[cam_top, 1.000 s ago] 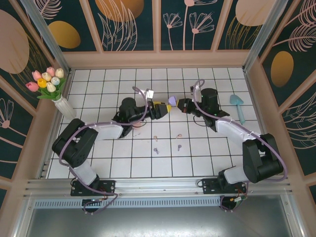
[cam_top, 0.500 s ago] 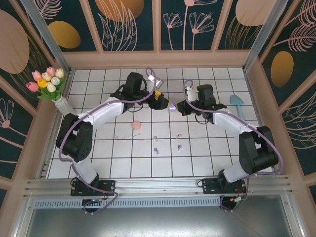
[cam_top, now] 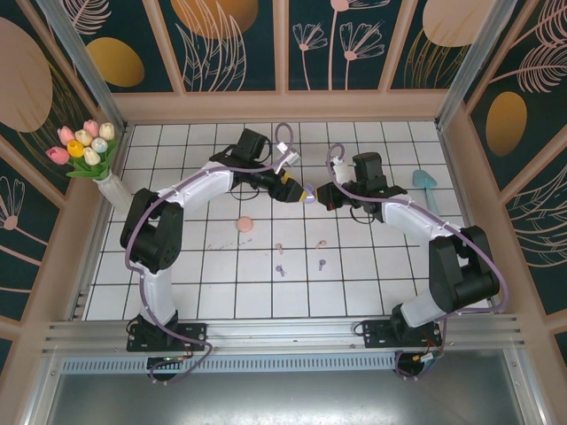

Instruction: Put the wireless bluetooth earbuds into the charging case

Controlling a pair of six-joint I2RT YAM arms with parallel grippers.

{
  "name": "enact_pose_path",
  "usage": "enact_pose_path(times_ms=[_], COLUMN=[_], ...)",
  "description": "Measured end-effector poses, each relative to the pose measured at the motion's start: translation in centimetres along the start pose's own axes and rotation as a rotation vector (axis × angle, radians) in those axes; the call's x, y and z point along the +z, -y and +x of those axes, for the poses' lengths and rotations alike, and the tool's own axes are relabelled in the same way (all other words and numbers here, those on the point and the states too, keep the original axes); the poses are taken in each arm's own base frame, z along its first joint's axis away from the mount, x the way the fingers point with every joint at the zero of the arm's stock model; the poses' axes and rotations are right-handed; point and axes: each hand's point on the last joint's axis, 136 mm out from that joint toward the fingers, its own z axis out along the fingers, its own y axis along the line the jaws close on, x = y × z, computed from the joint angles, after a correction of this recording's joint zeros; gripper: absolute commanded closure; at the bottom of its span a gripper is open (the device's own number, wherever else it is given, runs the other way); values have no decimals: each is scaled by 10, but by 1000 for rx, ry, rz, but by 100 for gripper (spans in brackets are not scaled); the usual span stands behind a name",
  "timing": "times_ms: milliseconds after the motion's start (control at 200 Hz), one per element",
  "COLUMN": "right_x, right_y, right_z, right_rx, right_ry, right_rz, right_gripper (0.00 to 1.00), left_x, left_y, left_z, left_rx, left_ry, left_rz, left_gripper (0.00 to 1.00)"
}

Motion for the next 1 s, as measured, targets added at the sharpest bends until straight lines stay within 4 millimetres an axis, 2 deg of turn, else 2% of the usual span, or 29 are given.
enact_pose_path(times_ms=[170,696,1001], right_x=[0,1,4], right_y=[-2,-11,-10], right_z=[0,-9,-5], right_rx=[-3,-29,-35], right_ry=[-2,6,-8], right_rz=[-3,-17,-18], right_gripper=[100,100,100], left_x=[4,9,9], left_y=[7,8,8], left_z=[-3,11,14], left_rx=[-4,-53,-60], left_ry=[-4,-61,-81], left_rz=[79,186,199], left_gripper=[38,48,48])
